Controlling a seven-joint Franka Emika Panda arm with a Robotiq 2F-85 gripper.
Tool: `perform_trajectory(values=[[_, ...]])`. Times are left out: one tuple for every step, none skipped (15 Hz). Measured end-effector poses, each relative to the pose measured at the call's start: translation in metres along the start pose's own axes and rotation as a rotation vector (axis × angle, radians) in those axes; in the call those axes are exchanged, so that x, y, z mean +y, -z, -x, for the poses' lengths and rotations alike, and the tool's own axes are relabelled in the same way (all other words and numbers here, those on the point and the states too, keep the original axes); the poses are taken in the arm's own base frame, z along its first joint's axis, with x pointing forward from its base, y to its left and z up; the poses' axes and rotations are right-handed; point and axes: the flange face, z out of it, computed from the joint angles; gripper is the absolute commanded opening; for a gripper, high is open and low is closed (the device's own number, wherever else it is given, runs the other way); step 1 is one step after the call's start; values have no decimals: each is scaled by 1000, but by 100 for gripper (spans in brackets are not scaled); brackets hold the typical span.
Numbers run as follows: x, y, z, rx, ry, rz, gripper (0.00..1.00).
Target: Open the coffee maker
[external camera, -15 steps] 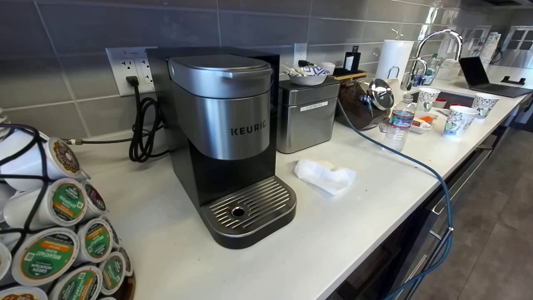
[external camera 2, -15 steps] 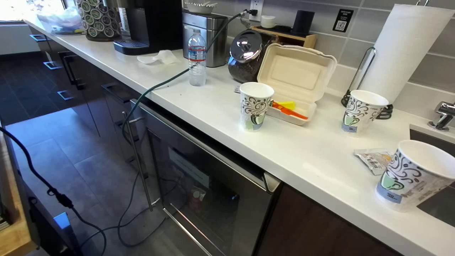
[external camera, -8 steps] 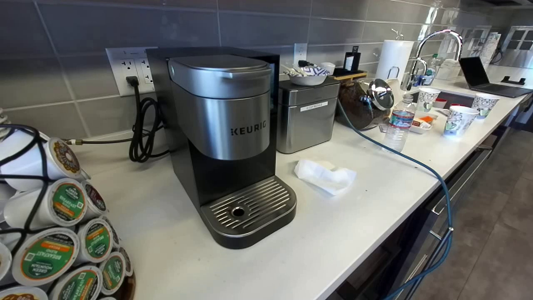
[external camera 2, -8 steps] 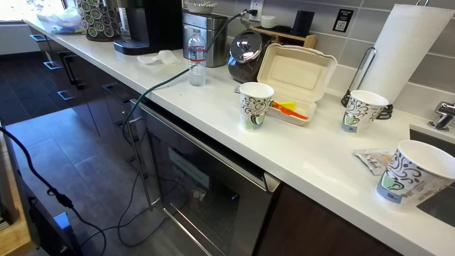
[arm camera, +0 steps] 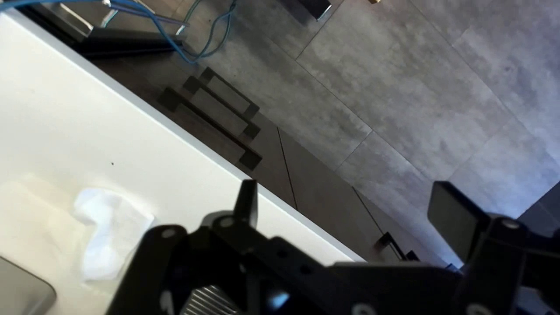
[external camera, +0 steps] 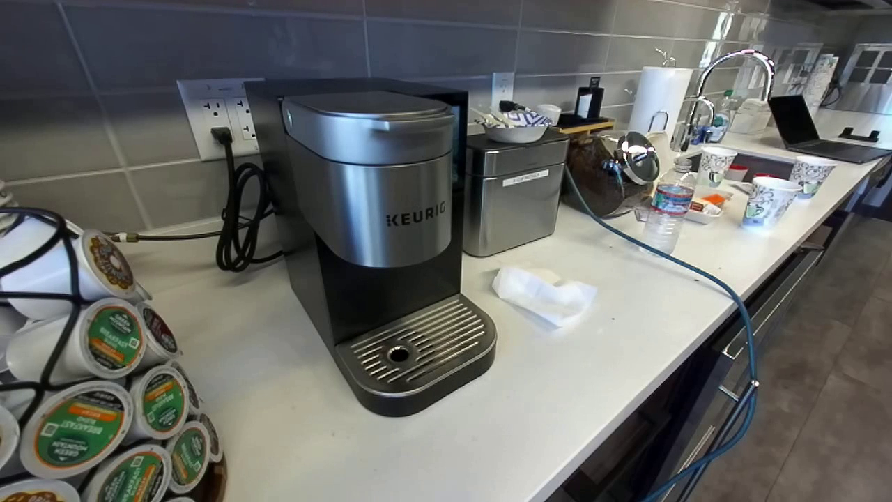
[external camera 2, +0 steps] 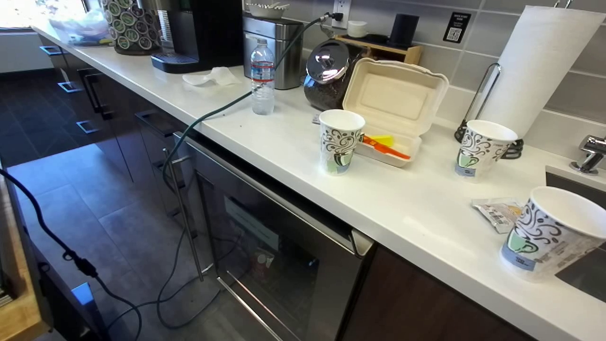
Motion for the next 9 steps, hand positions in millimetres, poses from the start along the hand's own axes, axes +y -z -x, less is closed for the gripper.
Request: perform_trajectory(values=[[-3, -4, -6, 5, 51, 20, 100], [-5, -7, -13, 11, 100, 47, 100], [-5, -11, -20, 20, 147, 76, 100], [-5, -15, -28, 31, 193, 106, 100], [-4, -18, -37, 45, 238, 137, 100], [-3, -21, -45, 65, 280, 169, 100], [-2, -21, -54, 92, 320, 200, 100], [-1, -18, -63, 133, 357, 229, 100], [0, -17, -70, 158, 380, 244, 100]])
